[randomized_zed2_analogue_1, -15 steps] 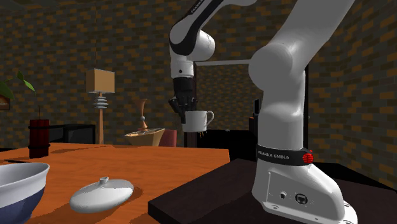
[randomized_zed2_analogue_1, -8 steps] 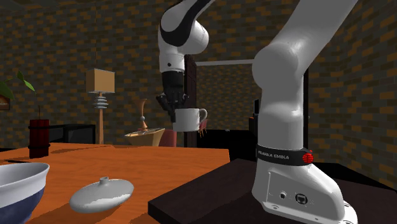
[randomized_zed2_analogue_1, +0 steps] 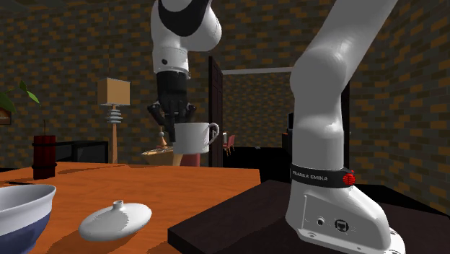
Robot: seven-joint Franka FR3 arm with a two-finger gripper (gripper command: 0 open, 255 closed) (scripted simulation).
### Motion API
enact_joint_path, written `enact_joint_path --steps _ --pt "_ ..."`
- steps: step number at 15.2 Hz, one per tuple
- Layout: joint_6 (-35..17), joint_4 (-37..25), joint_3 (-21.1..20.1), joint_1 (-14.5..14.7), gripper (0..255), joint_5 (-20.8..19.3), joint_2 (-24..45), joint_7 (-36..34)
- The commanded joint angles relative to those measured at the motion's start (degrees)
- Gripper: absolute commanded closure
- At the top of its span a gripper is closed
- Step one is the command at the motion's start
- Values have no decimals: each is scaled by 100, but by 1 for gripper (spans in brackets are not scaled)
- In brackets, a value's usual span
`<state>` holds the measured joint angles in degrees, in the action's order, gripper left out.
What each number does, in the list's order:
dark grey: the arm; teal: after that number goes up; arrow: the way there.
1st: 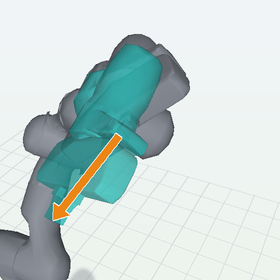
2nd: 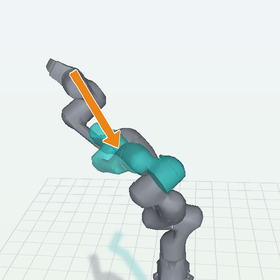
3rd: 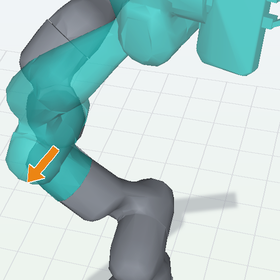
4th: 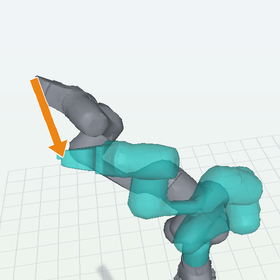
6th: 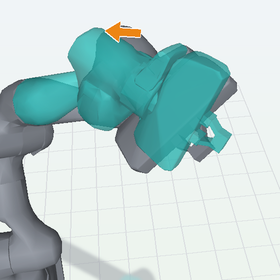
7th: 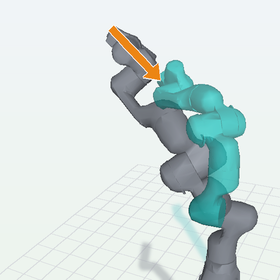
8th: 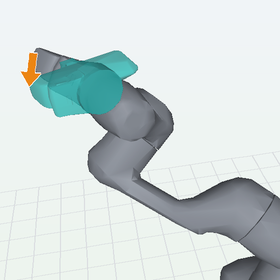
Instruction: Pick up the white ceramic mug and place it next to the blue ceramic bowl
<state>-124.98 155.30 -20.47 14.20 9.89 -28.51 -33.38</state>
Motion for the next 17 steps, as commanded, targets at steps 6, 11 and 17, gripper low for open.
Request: enact_joint_path --steps 6,11,17 --pt "-62 -718 -852 306 255 154 729 -1121" --pt "-87 -1407 -1453 379 255 -38 1429 -1999" --pt "-128 -2227 -2020 435 255 -622 2397 -3067"
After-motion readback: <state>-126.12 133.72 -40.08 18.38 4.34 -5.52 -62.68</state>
